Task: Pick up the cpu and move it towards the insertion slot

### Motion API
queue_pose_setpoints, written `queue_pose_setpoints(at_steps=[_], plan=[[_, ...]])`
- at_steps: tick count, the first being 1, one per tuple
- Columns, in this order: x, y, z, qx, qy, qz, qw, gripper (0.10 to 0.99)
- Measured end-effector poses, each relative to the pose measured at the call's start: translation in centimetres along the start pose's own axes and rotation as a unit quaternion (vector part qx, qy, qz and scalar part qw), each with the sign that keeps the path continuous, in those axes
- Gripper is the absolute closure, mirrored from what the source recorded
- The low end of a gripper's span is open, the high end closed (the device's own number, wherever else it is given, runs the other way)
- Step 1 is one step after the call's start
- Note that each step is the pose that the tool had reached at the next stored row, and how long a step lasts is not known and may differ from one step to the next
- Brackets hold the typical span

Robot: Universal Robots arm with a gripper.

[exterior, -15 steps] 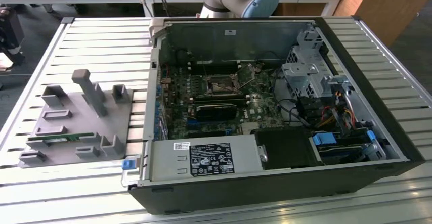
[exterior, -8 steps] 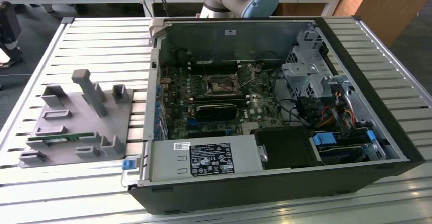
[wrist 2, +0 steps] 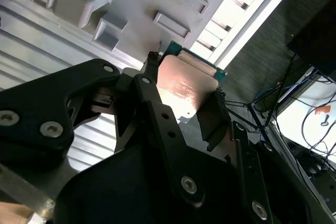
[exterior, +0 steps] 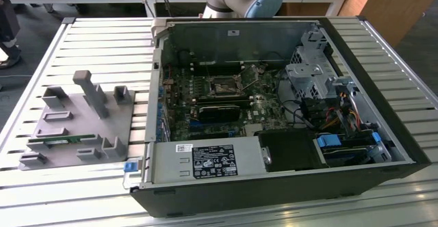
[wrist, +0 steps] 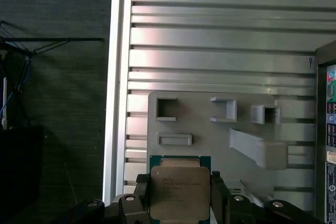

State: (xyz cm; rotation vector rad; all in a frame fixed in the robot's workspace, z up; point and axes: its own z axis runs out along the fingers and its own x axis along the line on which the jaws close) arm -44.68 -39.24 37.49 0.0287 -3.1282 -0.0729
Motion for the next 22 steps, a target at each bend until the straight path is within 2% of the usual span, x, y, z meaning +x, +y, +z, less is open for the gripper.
queue_pose_setpoints(at_steps=[13, 22], plan=[[-2.39, -0.03, -0.03, 0.0, 0.0, 0.0, 1.0, 0.541], [-4.33, -0.07, -0.06, 0.0, -0.0002, 0.0, 1.0, 0.541]])
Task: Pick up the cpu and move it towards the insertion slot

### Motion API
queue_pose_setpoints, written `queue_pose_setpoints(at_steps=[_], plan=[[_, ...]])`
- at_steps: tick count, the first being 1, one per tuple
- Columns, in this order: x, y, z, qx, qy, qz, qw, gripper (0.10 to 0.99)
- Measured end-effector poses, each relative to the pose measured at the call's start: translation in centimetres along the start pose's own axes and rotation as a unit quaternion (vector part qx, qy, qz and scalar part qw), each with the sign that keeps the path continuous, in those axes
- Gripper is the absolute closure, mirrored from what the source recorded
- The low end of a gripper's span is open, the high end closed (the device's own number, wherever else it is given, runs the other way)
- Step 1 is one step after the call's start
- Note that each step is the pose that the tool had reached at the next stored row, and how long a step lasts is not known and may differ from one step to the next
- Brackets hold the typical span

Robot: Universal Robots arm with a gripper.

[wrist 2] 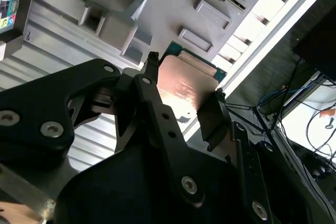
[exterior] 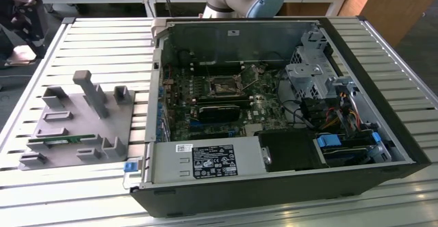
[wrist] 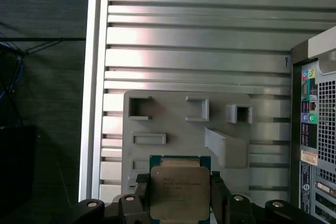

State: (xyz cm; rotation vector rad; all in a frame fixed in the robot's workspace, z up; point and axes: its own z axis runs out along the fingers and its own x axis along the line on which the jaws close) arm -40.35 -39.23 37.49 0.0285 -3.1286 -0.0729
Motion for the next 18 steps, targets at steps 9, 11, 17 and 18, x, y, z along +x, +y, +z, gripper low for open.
queue_pose_setpoints(at_steps=[9, 11, 17, 18], plan=[[-0.14, 0.06, -1.06, 0.0, -0.0004, 0.0, 1.0, 0.541], [-0.13, 0.09, -1.54, 0.0, -0.0004, 0.0, 1.0, 0.541], [-0.66, 0.11, -1.94, 0.0, -0.0004, 0.0, 1.0, 0.541], [-0.86, 0.1, -1.94, 0.0, -0.0004, 0.0, 1.0, 0.541]])
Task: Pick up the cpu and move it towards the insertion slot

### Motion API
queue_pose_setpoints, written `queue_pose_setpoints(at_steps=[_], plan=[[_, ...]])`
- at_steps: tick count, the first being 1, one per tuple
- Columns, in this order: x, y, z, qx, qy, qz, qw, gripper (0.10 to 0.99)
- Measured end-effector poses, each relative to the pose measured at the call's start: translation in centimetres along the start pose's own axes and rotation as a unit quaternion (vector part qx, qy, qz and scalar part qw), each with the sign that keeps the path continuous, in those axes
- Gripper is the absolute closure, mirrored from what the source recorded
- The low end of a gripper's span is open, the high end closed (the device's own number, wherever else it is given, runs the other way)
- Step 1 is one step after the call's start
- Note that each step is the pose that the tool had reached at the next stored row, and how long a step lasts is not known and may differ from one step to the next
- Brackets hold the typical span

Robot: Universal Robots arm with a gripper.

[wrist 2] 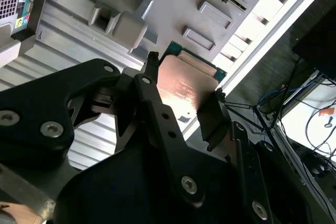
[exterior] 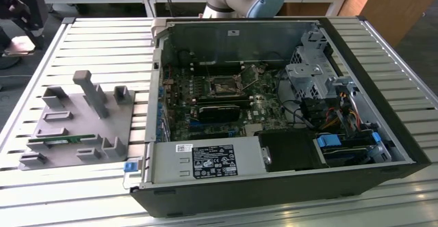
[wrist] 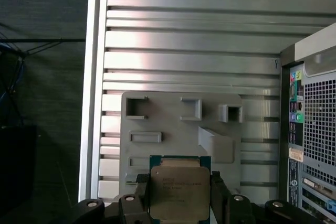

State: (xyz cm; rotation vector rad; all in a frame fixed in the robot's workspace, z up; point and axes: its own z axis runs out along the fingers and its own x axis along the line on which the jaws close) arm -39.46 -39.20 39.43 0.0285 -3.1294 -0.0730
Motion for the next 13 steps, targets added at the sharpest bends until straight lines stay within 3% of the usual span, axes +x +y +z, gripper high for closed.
queue_pose_setpoints(at_steps=[13], plan=[[-1.74, -0.03, -0.02, 0.0, 0.0, 0.0, 1.0, 0.541]])
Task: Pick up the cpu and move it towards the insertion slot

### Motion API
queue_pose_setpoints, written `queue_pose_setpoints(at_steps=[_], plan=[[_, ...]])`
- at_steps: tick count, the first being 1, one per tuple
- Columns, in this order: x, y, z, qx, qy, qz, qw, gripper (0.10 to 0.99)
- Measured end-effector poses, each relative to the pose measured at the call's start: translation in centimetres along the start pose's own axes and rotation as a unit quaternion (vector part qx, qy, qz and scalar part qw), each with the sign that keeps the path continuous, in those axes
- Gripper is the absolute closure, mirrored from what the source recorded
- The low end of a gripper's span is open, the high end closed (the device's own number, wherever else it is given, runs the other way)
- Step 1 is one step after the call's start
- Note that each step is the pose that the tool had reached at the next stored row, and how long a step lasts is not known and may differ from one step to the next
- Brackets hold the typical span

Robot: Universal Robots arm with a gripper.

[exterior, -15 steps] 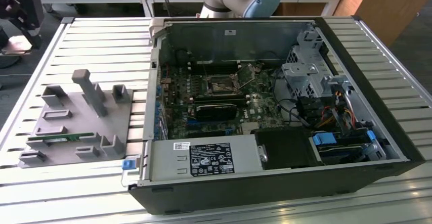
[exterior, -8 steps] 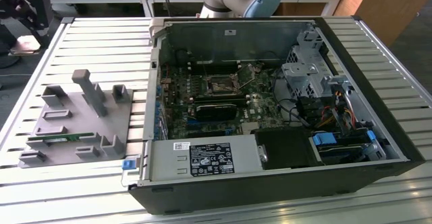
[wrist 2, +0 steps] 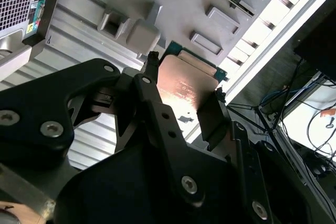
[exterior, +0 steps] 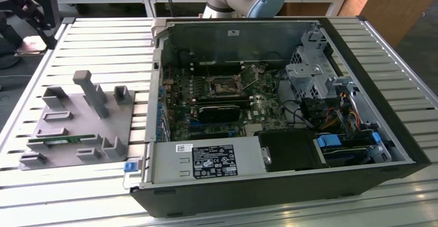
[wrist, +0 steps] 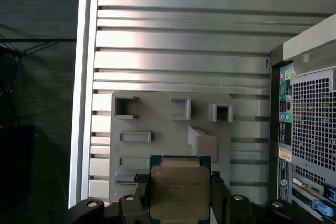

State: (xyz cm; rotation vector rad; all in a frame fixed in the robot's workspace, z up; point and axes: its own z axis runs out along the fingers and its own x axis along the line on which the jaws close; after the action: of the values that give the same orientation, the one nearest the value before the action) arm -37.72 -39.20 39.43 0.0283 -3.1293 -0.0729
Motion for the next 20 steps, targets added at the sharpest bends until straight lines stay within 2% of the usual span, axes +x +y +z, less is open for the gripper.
queue_pose_setpoints(at_steps=[20], plan=[[-2.51, 0.0, -0.03, 0.0, 0.0, 0.0, 1.0, 0.541]])
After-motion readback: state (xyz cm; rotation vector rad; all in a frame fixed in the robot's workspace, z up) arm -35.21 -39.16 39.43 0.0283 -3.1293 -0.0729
